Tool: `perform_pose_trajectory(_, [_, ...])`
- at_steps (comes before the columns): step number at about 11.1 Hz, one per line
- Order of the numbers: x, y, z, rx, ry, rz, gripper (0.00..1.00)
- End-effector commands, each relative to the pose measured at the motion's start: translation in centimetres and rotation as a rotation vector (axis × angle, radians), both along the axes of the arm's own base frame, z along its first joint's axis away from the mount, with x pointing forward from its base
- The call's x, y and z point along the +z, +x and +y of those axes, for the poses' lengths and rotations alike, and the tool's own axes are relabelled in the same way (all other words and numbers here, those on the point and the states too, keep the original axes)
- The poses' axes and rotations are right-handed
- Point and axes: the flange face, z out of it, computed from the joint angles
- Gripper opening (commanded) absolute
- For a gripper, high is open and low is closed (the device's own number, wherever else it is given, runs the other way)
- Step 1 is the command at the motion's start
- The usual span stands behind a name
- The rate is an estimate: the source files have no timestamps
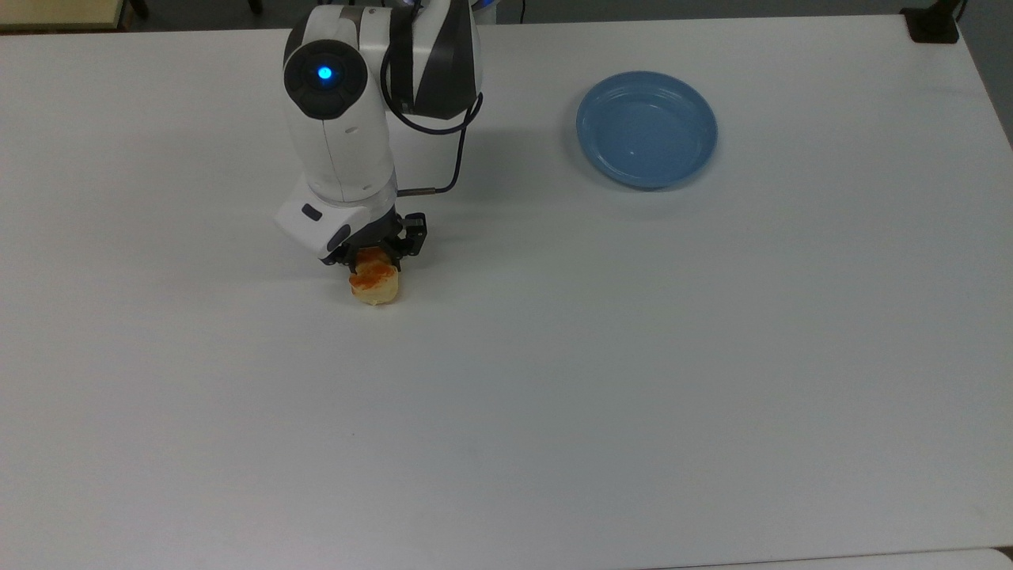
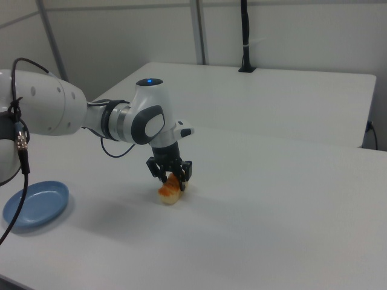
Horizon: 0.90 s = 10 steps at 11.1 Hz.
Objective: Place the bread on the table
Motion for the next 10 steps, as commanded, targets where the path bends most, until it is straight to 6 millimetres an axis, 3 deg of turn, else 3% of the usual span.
perform_pose_trajectory(1, [1.4,0.4,-0.1,-0.036,-0.021,-0.031,1.0])
perform_pose_trajectory(3, [4.2,0.5,-0.4,-0.093,-0.017,-0.076,1.0])
perform_pose_trajectory(6, [11.7,-0.2,-0.7,-0.192,-0.027,-0.101,1.0])
perform_pose_trajectory(8, [18.1,-1.3,-2.5,-0.23,-0.039,-0.061,1.0])
perform_pose_trajectory(10, [25.8,-4.8,-3.5,-0.264,-0.052,-0.06,1.0])
